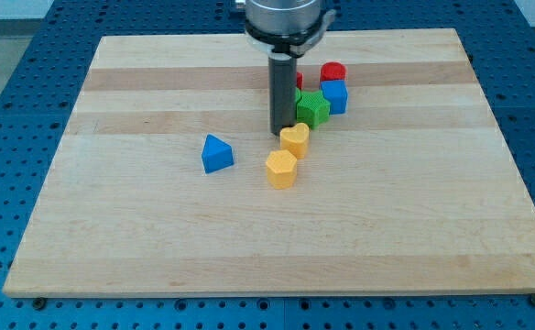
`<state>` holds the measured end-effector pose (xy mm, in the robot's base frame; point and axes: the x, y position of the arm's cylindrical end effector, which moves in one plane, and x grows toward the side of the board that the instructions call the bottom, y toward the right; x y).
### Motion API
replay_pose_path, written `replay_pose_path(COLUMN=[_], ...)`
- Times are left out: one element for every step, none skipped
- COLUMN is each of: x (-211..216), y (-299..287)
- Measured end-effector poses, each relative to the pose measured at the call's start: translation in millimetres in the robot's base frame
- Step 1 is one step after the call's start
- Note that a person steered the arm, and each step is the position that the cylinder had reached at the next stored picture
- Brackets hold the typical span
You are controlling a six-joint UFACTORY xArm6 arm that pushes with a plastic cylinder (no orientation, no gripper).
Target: Move the heart below the green star
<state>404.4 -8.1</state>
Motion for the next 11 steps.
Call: replay_pose_path(x=[10,32,50,48,41,38,30,26,26,26,30], y=[-22,-30,-28,-17,-10,-4,9,13,13,9,6])
